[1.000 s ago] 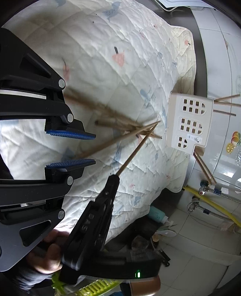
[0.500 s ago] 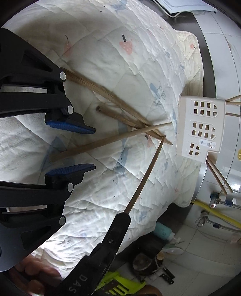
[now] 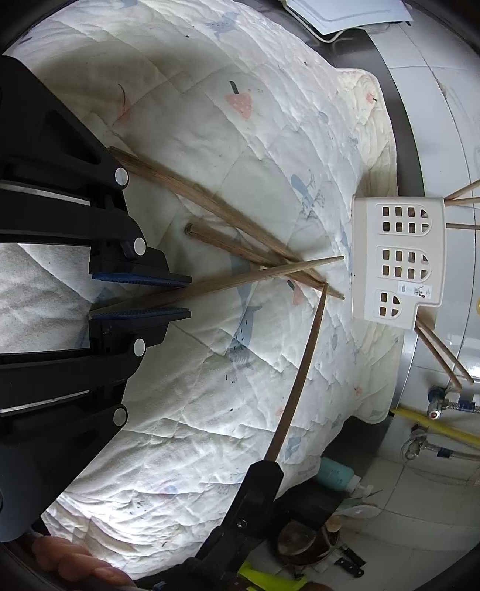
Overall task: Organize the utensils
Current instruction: 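Close the left tool on a chopstick while the right tool lifts its own, then lower the left tool's chopstick into the holder while the right tool does likewise, then open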
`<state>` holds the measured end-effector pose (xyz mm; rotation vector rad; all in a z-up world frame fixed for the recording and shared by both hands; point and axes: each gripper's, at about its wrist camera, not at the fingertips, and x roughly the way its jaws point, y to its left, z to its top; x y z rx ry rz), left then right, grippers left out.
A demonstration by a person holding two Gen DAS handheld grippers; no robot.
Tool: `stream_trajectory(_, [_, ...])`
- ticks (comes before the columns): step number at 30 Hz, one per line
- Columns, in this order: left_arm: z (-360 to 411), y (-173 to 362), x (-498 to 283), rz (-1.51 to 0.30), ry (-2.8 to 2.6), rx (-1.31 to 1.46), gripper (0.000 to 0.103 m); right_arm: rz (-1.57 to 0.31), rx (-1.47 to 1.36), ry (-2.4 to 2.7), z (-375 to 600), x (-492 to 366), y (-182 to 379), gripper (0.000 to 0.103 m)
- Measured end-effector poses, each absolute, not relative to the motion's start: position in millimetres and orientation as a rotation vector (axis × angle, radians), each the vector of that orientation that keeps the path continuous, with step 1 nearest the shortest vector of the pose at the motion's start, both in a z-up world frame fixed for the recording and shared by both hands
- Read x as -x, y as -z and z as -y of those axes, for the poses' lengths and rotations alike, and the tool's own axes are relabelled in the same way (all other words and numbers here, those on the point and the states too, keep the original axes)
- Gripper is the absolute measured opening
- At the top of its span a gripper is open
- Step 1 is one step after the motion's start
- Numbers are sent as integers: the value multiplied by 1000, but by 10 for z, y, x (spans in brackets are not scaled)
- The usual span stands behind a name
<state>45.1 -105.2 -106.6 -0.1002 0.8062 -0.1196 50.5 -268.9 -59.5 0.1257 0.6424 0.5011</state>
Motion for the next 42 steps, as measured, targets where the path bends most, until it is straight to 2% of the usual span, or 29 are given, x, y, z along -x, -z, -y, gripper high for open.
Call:
stream_trajectory(5, [1033, 1030, -430, -809, 142, 91, 8, -627, -116, -502, 2673, -460, 520, 6])
stream_trajectory(28, [620, 253, -361, -557, 253, 52, 6, -506, -50, -508, 2707, -580, -391, 6])
stream_trajectory(42, [412, -415, -981, -529, 318, 37, 6, -405, 118, -473, 2407, -1249, -1419, 6])
